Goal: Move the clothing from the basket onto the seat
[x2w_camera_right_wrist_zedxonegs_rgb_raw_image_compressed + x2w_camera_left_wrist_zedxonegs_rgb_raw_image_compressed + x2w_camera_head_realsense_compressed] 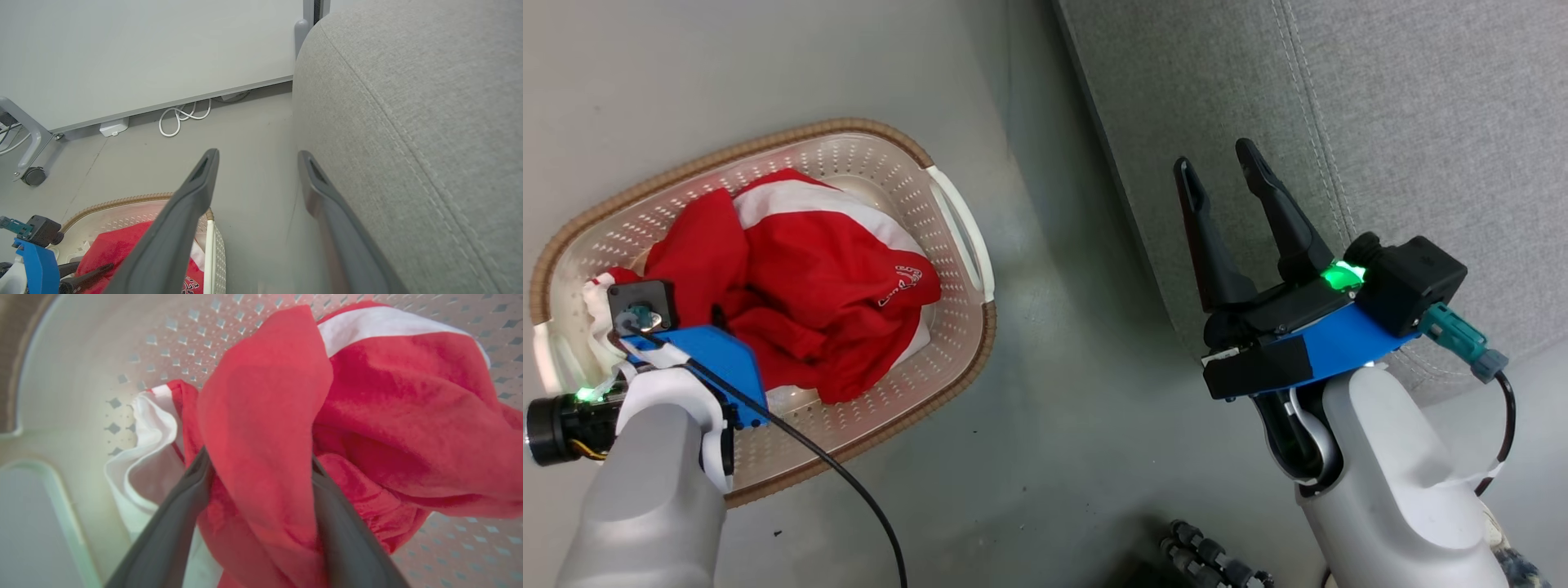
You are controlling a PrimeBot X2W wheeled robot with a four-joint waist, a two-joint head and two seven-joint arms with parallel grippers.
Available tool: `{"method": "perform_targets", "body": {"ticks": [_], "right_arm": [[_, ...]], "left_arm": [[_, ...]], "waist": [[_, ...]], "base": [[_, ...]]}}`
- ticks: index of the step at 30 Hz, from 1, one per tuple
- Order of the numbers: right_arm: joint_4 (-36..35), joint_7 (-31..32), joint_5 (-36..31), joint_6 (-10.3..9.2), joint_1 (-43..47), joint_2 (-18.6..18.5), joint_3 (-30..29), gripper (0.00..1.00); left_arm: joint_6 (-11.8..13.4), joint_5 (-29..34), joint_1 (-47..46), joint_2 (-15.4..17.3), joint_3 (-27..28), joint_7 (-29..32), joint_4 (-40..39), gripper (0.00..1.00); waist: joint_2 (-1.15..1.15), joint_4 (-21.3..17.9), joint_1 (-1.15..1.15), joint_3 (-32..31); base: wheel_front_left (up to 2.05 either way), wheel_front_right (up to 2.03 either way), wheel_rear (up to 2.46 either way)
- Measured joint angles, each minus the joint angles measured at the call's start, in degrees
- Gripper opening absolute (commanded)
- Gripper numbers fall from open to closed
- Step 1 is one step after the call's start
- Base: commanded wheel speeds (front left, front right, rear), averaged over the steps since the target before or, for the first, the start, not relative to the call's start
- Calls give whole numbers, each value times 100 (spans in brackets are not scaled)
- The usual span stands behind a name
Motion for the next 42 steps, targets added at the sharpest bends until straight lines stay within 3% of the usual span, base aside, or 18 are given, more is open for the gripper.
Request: {"method": "perform_targets", "body": {"ticks": [3,4,5,28,42], "right_arm": [[-13,0,64,0,0,0,36,100],[-13,0,80,0,0,0,38,100],[-13,0,100,0,-1,0,44,100],[112,0,-4,0,-15,0,-65,100],[563,-2,-517,0,412,5,-335,100]], "left_arm": [[27,-3,-60,35,-7,94,55,100],[38,-10,-85,43,-7,102,68,35],[38,-16,-96,48,-9,112,76,0],[-222,-313,-135,-292,-154,81,446,0],[-694,-601,121,-920,-303,-438,1049,0]], "waist": [[0,-45,-1,53],[0,-53,-1,65],[0,-59,0,71],[0,75,-1,-213],[0,418,-1,-1413]], "base": [[0,0,0],[0,0,0],[0,0,0],[0,0,0],[0,0,0]]}}
